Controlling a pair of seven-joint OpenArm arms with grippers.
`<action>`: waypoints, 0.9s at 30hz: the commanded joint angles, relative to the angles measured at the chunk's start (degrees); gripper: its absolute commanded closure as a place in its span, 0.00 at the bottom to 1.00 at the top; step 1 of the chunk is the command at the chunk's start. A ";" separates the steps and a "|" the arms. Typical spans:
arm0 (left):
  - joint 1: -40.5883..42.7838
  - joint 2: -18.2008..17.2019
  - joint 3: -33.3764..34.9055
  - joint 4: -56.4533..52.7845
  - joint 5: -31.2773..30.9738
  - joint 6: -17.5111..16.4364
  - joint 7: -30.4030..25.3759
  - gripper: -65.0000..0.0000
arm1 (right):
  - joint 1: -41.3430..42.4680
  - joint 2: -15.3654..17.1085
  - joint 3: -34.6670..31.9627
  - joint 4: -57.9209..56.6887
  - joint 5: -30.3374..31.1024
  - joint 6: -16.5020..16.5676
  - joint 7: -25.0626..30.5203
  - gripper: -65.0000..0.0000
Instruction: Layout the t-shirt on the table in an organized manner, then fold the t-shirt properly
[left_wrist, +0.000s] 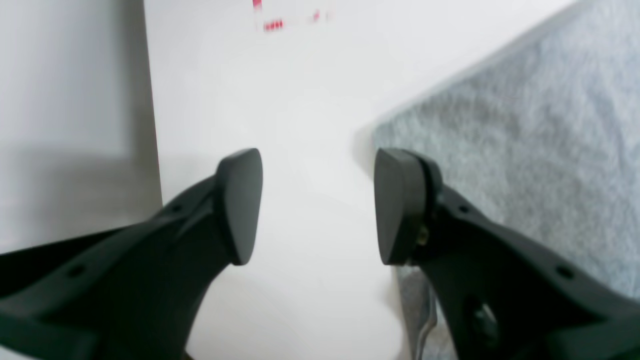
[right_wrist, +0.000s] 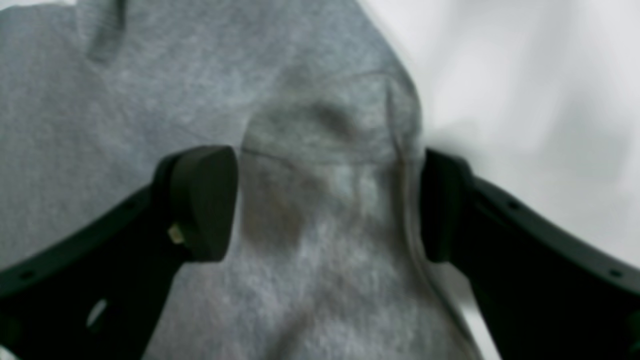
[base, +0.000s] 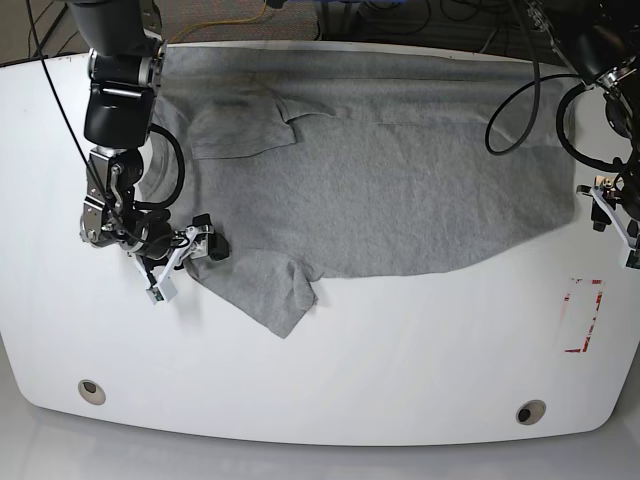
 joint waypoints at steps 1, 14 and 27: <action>-0.50 -1.22 -0.20 0.83 -0.41 0.12 -0.84 0.49 | 1.16 0.06 0.09 0.44 0.03 0.32 -0.27 0.22; -0.85 -1.31 -0.38 -4.27 -0.23 0.12 -0.84 0.48 | 0.99 0.06 -0.08 0.17 -0.06 0.32 2.28 0.94; -5.86 -1.22 -5.04 -20.71 -0.41 0.12 -2.25 0.38 | 0.81 0.32 -5.62 0.52 -0.06 0.32 2.63 0.99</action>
